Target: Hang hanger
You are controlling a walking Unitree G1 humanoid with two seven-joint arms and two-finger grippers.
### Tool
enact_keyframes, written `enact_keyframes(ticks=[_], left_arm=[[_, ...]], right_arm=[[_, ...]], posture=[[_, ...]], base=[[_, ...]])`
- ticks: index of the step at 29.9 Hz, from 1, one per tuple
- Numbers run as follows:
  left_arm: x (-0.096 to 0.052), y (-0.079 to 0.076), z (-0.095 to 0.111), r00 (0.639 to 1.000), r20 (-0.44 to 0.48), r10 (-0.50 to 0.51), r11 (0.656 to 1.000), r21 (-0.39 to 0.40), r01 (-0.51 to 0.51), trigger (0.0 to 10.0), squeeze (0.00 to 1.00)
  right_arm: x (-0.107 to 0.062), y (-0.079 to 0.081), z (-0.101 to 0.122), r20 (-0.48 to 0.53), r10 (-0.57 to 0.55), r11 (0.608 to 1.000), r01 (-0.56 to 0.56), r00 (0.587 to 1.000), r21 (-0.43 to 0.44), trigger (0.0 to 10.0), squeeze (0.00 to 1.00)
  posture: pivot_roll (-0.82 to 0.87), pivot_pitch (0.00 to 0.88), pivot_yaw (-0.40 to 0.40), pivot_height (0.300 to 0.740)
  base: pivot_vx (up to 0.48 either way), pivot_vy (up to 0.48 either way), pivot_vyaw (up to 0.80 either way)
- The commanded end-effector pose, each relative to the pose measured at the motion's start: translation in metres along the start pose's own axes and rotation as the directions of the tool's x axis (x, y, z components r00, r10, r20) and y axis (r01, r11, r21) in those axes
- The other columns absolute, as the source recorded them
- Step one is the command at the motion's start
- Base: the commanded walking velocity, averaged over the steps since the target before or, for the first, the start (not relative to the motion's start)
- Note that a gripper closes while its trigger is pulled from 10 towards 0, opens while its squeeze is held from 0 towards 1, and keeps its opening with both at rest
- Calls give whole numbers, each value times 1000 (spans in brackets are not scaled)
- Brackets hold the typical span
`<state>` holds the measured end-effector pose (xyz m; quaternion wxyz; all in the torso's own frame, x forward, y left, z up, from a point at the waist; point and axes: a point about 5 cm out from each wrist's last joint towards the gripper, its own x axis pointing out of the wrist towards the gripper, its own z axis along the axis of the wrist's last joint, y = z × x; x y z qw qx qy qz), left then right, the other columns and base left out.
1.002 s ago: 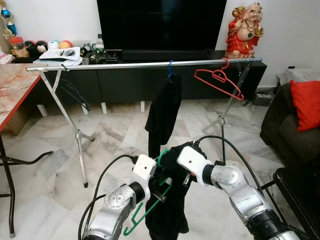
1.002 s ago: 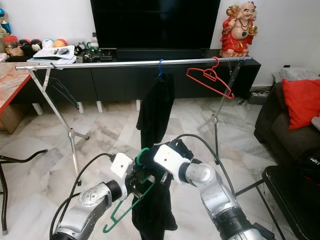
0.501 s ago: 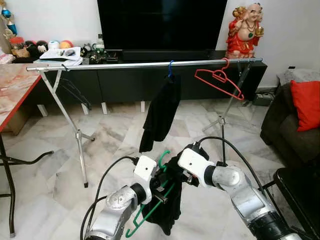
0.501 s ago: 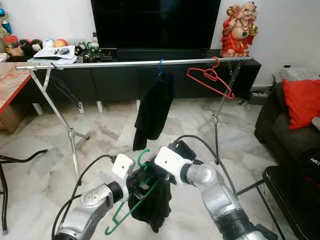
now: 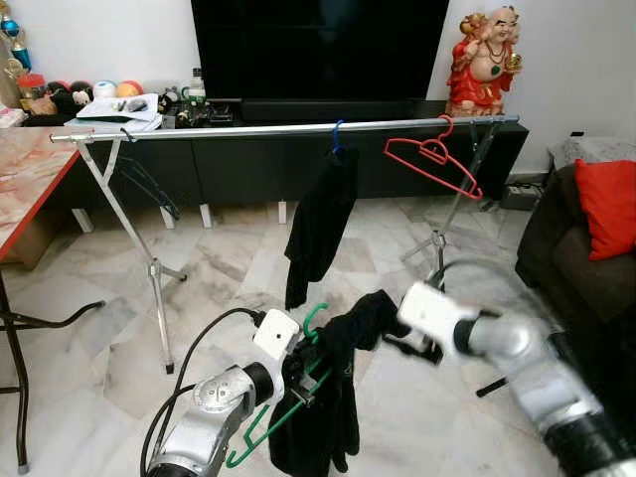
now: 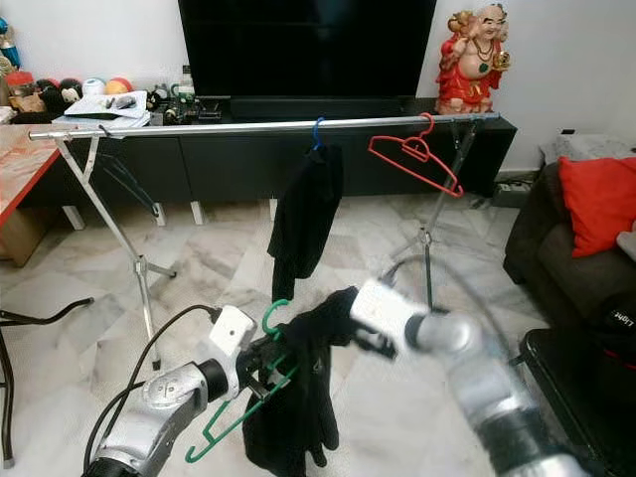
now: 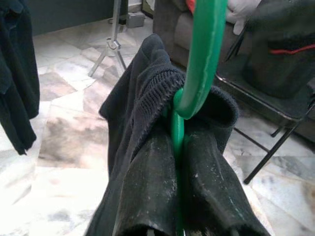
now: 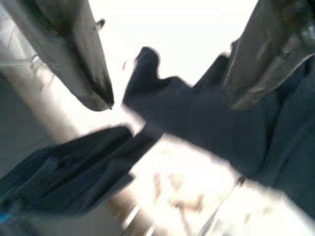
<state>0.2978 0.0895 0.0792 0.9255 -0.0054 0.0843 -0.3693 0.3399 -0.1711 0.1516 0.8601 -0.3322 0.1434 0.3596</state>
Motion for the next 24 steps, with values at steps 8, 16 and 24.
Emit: enact_keyframes(ticks=[8, 16, 24], left_arm=[[8, -7, 13, 997, 66, -43, 999, 15, 43, 10000, 0], [0, -8, 13, 981, -8, -192, 973, 127, 192, 10000, 0], [-5, -23, 4, 932, -93, -349, 914, 184, 361, 10000, 0]], right_arm=[[-2, 7, 7, 84, 65, 998, -66, 994, 10, 10000, 1000], [-20, -15, -24, -75, 132, 981, -141, 988, -134, 10000, 0], [-26, -19, -24, 1, 289, 946, -286, 957, -151, 10000, 0]], posture=[[83, 0, -52, 740], [80, 0, -59, 740], [83, 0, -74, 740]], base=[[0, 0, 0], [0, 0, 0], [0, 0, 0]])
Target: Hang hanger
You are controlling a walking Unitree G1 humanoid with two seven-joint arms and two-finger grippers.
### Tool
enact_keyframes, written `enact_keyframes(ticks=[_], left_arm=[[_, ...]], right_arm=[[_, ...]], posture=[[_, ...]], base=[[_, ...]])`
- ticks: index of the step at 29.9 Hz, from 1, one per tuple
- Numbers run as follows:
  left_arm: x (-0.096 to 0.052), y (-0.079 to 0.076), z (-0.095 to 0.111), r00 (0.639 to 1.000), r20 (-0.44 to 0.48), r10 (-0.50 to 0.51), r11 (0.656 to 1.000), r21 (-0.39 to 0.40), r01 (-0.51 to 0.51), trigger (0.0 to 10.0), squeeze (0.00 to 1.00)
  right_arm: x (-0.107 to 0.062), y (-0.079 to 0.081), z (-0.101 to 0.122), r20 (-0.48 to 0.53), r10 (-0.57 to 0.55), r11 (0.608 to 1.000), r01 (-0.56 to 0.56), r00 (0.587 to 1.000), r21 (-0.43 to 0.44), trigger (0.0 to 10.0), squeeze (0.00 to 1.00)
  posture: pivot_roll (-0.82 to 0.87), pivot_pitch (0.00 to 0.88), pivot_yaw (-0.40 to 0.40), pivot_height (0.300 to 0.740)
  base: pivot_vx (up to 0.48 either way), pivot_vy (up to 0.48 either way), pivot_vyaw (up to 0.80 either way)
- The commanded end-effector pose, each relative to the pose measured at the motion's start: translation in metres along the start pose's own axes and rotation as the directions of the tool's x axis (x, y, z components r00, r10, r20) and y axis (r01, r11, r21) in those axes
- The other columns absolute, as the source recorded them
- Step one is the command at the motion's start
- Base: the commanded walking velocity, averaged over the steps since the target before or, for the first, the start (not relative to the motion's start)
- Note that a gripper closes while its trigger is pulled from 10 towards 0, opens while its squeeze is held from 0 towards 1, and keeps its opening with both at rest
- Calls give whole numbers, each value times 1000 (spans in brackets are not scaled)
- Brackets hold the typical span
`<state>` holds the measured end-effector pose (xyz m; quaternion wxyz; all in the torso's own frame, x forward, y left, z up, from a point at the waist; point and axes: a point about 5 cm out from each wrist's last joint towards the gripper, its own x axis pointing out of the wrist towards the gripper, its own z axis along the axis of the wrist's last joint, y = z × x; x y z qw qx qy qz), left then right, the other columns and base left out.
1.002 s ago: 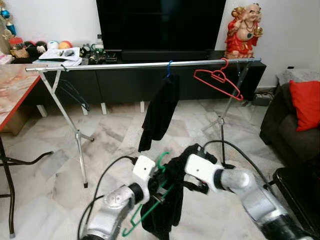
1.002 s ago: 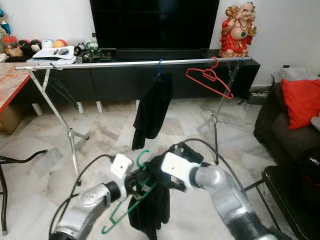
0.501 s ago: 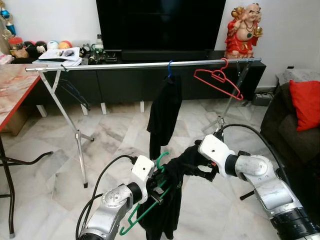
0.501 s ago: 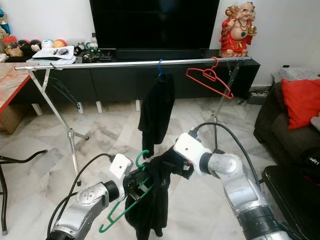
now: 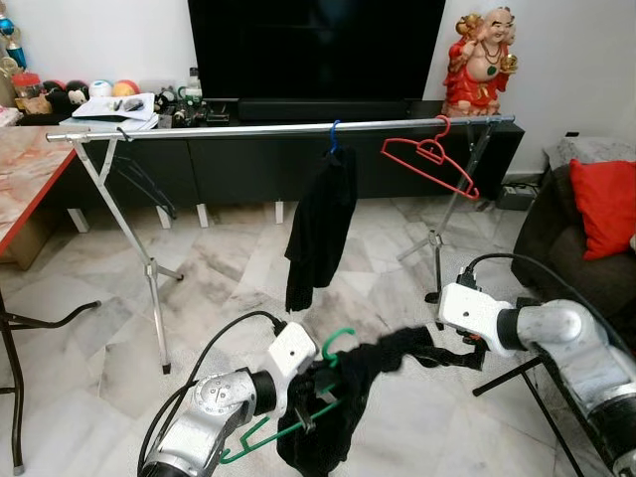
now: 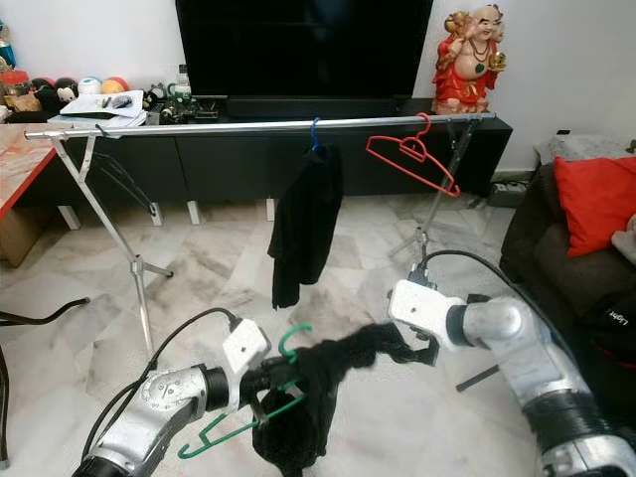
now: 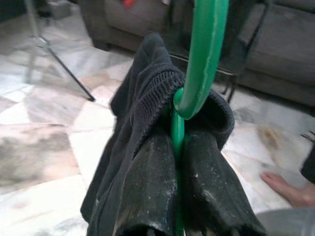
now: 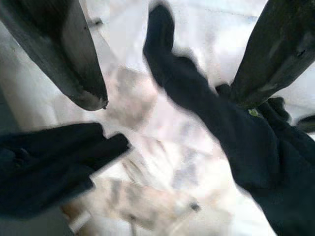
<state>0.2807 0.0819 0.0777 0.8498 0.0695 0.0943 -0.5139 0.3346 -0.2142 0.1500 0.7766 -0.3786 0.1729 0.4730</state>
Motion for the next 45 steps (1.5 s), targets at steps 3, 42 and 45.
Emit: enact_keyframes(ticks=[3, 42, 45], left_arm=[[4, -10, 8, 995, -7, -104, 992, 73, 104, 10000, 0], [19, -25, 18, 975, -48, -218, 962, 156, 223, 10000, 0], [20, -26, 20, 973, -46, -227, 959, 161, 232, 10000, 0]], right_arm=[[0, 6, 19, 217, 143, 989, -148, 966, 5, 10000, 0], [42, 45, 2, 77, 437, 894, -423, 896, -149, 10000, 0], [43, 46, 1, 65, 448, 888, -435, 892, -150, 10000, 0]], posture=[[85, 0, -76, 740], [107, 0, -92, 740], [109, 0, -94, 740]], base=[[0, 0, 0], [0, 0, 0], [0, 0, 0]])
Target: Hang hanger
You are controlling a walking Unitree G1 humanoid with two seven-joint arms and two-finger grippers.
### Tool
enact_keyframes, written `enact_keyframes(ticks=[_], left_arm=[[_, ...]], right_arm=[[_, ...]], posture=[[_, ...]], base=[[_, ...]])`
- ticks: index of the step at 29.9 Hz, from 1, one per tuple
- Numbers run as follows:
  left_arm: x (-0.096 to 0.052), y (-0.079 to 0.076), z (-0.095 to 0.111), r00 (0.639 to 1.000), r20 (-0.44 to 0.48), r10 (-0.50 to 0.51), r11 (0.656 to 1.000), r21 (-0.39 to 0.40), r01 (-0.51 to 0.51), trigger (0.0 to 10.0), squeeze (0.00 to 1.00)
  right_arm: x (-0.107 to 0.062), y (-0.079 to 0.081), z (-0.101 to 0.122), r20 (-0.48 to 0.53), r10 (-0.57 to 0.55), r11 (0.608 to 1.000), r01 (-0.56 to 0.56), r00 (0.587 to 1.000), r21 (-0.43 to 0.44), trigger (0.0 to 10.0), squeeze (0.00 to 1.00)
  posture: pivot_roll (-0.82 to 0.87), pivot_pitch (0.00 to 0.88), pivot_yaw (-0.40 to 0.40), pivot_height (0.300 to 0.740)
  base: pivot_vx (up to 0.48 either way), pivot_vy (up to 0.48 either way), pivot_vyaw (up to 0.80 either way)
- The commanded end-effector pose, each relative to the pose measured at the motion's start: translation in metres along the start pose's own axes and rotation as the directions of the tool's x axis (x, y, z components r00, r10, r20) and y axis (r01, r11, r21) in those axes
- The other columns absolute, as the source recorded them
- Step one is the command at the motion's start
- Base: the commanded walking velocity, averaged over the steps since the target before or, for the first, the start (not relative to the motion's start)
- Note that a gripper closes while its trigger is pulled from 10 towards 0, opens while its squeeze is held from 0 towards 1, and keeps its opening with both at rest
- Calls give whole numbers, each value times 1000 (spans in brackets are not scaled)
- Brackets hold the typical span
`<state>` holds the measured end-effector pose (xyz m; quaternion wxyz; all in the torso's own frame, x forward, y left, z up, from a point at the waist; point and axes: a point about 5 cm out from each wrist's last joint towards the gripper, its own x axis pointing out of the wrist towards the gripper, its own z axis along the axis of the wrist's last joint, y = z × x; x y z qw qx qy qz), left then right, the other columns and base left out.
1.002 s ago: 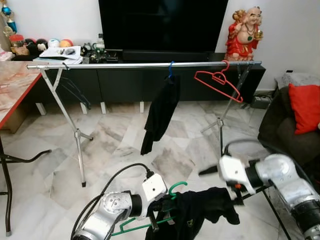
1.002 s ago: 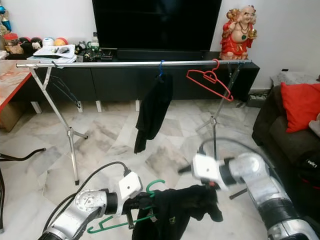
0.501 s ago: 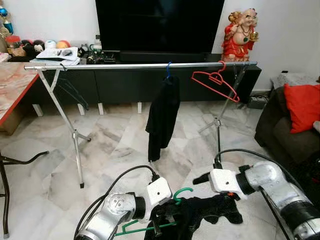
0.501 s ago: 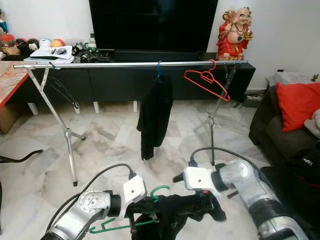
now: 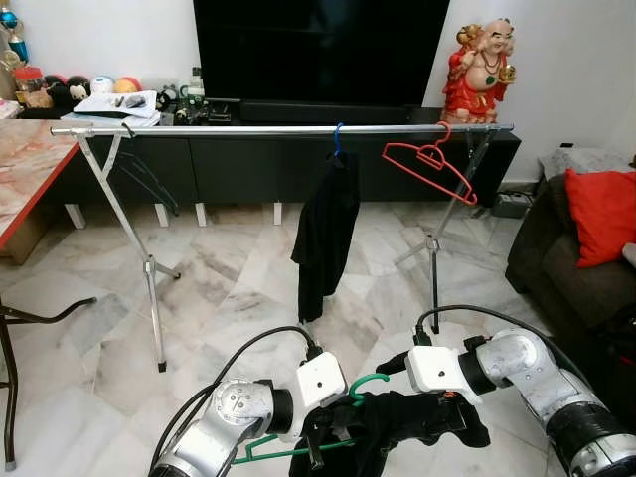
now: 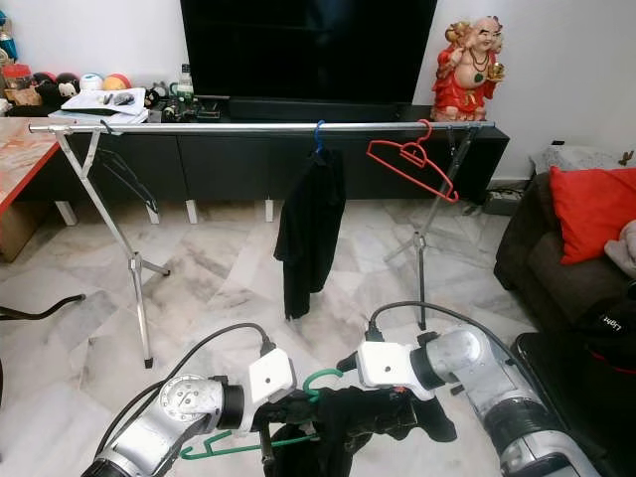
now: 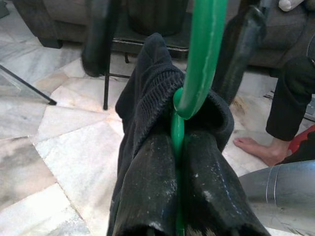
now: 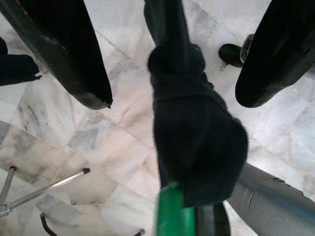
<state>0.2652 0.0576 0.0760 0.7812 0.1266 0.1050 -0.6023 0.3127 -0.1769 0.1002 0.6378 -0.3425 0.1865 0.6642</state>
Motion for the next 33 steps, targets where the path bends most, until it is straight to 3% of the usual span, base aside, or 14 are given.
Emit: enact_keyframes(ticks=[1, 17, 18, 19, 20, 21, 22, 23, 33], left_arm=[[5, 1, 18, 999, 46, -19, 998, 62, 16, 10000, 0], [12, -3, 27, 997, 66, -45, 996, 80, 40, 10000, 0], [12, -3, 27, 997, 67, -46, 996, 80, 40, 10000, 0], [12, -3, 27, 997, 67, -47, 996, 81, 41, 10000, 0], [12, -3, 27, 997, 68, -47, 996, 81, 42, 10000, 0], [12, -3, 27, 997, 68, -47, 996, 81, 42, 10000, 0], [12, -3, 27, 997, 68, -48, 996, 82, 42, 10000, 0], [12, -3, 28, 996, 69, -48, 996, 82, 43, 10000, 0], [14, -4, 28, 996, 68, -51, 995, 84, 45, 10000, 0]], right_arm=[[0, -4, 3, -20, 6, 1000, -6, 1000, -26, 10000, 0], [18, 2, 0, -68, 87, 996, -88, 994, -5, 10000, 0], [18, 2, -1, -75, 89, 996, -89, 993, 0, 8745, 0], [19, 2, -2, -79, 90, 996, -90, 993, 6, 8745, 0], [19, 2, -2, -79, 89, 996, -88, 993, 9, 2784, 0], [19, 2, -2, -79, 89, 996, -88, 993, 9, 2784, 0], [20, 2, -2, -79, 83, 997, -82, 993, 11, 706, 0], [20, 1, -2, -77, 78, 997, -77, 994, 16, 0, 0], [27, 3, -2, -70, 81, 996, -79, 994, 32, 0, 0]], posture=[[109, 0, -94, 740], [122, 0, -97, 740], [122, 0, -96, 740], [122, 0, -96, 740], [122, 0, -96, 740], [122, 0, -96, 740], [122, 0, -95, 740], [122, 0, -94, 740], [127, 0, -97, 740]], base=[[0, 0, 0], [0, 0, 0], [0, 0, 0], [0, 0, 0], [0, 0, 0], [0, 0, 0], [0, 0, 0], [0, 0, 0], [0, 0, 0]])
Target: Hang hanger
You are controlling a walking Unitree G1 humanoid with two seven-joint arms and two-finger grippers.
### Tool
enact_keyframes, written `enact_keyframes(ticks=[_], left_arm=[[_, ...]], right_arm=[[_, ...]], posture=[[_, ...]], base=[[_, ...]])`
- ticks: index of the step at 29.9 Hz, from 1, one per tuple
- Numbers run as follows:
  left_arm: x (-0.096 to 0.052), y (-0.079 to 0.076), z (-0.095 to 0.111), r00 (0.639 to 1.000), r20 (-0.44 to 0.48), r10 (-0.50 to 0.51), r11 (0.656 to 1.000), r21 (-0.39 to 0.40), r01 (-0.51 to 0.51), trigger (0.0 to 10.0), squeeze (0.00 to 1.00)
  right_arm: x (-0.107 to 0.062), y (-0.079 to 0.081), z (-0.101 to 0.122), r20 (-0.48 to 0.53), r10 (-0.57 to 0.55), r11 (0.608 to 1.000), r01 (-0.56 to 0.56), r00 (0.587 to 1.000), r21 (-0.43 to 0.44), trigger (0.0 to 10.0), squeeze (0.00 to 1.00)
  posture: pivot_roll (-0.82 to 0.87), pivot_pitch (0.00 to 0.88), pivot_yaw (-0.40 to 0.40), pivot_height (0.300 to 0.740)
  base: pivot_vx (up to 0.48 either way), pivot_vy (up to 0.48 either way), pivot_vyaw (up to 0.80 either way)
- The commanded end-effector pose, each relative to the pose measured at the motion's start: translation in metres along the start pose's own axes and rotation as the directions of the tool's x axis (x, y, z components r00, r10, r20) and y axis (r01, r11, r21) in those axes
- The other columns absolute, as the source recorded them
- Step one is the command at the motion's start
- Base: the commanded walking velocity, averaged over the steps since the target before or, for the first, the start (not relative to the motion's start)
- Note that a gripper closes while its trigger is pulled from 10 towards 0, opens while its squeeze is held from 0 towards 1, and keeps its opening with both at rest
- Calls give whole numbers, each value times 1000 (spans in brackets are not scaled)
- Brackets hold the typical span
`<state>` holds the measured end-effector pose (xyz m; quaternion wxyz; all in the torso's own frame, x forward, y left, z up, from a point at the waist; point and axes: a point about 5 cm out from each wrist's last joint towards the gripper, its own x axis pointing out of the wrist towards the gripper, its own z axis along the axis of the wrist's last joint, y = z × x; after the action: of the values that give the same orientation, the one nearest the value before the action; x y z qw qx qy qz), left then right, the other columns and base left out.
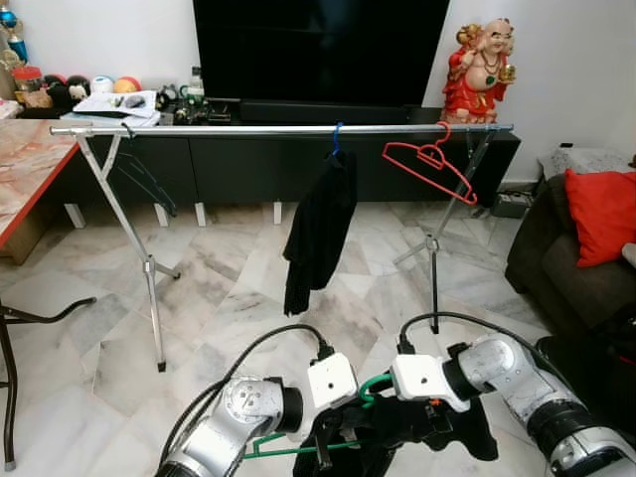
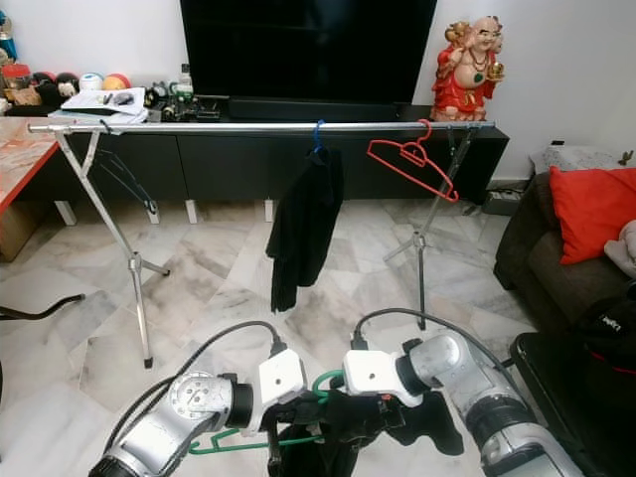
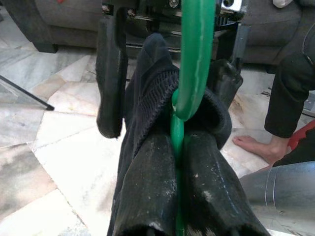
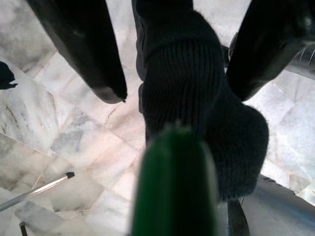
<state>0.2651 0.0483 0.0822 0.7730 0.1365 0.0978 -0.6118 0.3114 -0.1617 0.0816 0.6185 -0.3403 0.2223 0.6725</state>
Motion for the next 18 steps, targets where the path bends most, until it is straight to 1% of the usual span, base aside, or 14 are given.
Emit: enact_keyframes(ticks=[1, 18], left_arm=[[7, -1, 20, 997, 69, -28, 998, 55, 24, 10000, 0], [9, 0, 21, 997, 71, -29, 998, 57, 25, 10000, 0]], right_arm=[[4, 0, 0, -27, 19, 1000, -19, 999, -3, 0, 0], [12, 3, -1, -47, 30, 1000, -29, 998, 4, 0, 0]], posture=[[127, 0, -97, 740], [125, 0, -92, 740]], base=[[0, 0, 0], [0, 0, 0]])
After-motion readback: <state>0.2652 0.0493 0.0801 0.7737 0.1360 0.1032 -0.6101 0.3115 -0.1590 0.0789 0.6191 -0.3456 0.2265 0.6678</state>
